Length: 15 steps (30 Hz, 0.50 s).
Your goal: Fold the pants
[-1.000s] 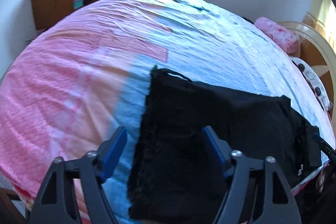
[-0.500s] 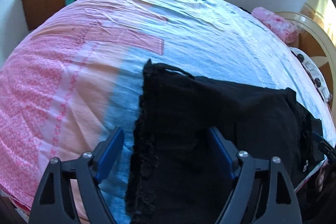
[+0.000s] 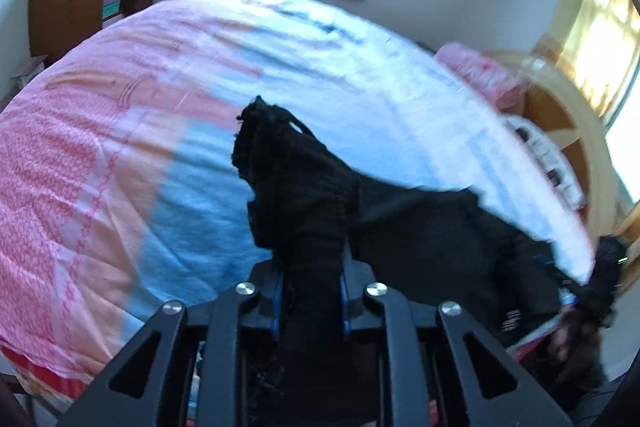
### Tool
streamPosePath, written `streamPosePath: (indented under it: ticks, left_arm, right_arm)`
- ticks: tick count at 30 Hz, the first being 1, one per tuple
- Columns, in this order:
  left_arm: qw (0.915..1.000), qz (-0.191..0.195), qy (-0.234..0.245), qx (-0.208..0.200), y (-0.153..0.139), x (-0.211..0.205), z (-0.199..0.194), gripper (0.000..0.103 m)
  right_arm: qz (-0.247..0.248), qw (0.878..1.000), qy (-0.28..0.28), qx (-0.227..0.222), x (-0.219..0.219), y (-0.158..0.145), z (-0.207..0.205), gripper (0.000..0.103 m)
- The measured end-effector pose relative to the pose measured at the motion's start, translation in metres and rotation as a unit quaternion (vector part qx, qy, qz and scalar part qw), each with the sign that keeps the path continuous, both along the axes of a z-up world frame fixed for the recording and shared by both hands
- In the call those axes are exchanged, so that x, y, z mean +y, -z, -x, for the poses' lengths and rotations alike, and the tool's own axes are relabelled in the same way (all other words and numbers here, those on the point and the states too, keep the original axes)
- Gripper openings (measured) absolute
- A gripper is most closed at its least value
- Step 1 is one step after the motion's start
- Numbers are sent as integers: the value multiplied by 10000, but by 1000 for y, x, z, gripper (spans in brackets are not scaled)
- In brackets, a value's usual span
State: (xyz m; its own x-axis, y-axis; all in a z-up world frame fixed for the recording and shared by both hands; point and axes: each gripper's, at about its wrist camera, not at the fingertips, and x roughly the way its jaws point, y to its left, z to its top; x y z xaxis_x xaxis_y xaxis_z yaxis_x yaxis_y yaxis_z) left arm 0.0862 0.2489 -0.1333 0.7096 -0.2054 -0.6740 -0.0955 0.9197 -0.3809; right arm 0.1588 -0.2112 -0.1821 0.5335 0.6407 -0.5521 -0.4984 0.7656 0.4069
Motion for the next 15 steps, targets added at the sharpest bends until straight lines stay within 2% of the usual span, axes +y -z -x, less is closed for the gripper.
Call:
streamPosePath:
  ticks: [3, 5, 8, 15]
  left_arm:
    - [9985, 424, 126, -335, -25, -11, 10, 19]
    - [9948, 789, 327, -550, -41, -22, 14, 18]
    - [9887, 1097, 688, -752, -60, -50, 10, 14]
    - [9750, 1138, 1718, -831, -88, -151, -24, 13]
  right_arm:
    - [-57, 9993, 359, -10, -20, -5, 0, 76]
    - [-112, 9981, 608, 26, -35, -6, 0, 76]
    - [-191, 9958, 885, 117, -57, -7, 0, 76]
    - [-198, 9890, 1462, 68, -100, -14, 12, 76]
